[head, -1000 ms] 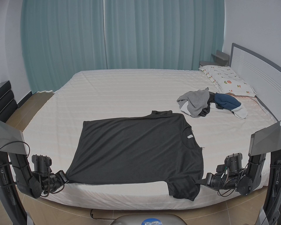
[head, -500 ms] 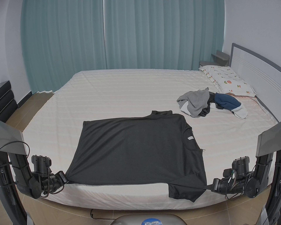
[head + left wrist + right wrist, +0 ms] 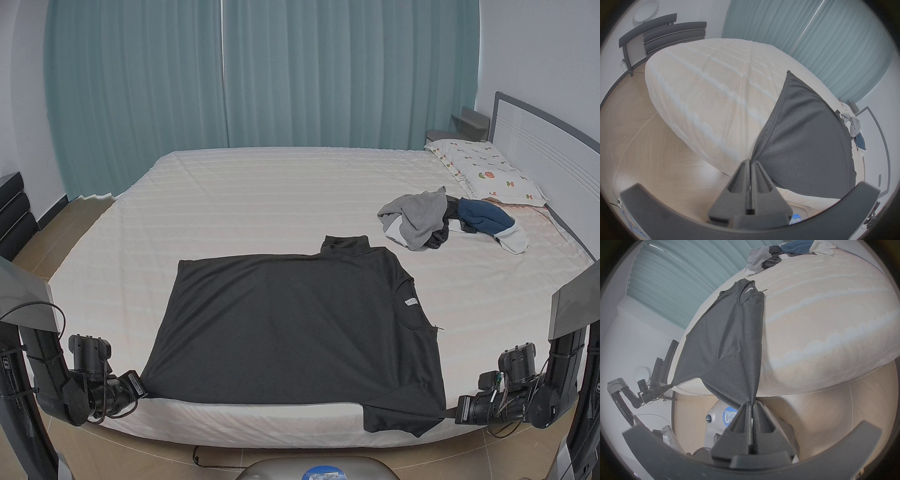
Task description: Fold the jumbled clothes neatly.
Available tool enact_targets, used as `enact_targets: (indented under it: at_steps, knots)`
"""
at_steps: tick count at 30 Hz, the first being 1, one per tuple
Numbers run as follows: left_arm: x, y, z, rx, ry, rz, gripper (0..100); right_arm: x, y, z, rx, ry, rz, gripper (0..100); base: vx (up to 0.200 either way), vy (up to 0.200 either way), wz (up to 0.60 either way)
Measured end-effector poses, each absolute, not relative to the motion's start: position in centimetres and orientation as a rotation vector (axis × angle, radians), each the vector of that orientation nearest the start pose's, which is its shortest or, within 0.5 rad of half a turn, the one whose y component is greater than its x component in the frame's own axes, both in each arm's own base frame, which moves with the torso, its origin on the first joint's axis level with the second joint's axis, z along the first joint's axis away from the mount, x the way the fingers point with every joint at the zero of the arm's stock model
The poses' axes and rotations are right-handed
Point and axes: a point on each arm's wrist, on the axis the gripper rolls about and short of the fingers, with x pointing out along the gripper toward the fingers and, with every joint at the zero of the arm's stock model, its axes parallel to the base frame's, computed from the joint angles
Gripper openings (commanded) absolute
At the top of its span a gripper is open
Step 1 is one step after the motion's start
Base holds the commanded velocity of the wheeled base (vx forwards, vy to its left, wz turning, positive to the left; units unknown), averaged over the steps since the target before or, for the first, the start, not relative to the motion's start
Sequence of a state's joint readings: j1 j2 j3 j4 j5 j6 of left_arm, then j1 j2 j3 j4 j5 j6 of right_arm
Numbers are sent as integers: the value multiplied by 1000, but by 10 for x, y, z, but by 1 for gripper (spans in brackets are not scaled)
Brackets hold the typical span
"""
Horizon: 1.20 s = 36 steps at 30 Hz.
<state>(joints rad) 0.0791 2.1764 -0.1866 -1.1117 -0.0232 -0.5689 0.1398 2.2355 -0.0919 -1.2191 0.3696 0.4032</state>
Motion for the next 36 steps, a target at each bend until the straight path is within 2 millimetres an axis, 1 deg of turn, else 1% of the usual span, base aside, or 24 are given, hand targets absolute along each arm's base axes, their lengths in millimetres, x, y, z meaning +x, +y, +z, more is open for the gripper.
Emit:
enact_targets:
  at_steps: [3, 4, 5, 12, 16, 24, 32, 36]
  knots:
    - [234, 18, -24, -576, 842, 301, 0, 213, 38, -33, 474, 1009, 278, 0, 0, 0, 0]
    - [234, 18, -24, -577, 843, 301, 0, 214, 38, -34, 475, 1009, 278, 100, 0, 0, 0]
    - [234, 18, -25, -577, 844, 302, 100, 214, 38, -34, 475, 1009, 276, 100, 0, 0, 0]
    - [234, 17, -26, -583, 848, 299, 100, 222, 38, -36, 486, 992, 281, 100, 0, 0, 0]
    - [235, 17, -25, -585, 841, 297, 100, 225, 37, -32, 523, 968, 269, 100, 0, 0, 0]
    - [237, 18, -9, -601, 763, 274, 100, 232, 37, -19, 608, 894, 248, 100, 0, 0, 0]
    - [240, 22, 0, -682, 714, 273, 100, 239, 34, -7, 657, 819, 239, 100, 0, 200, 0]
    - [241, 24, 2, -691, 704, 270, 100, 241, 33, -3, 678, 798, 235, 100, 0, 200, 0]
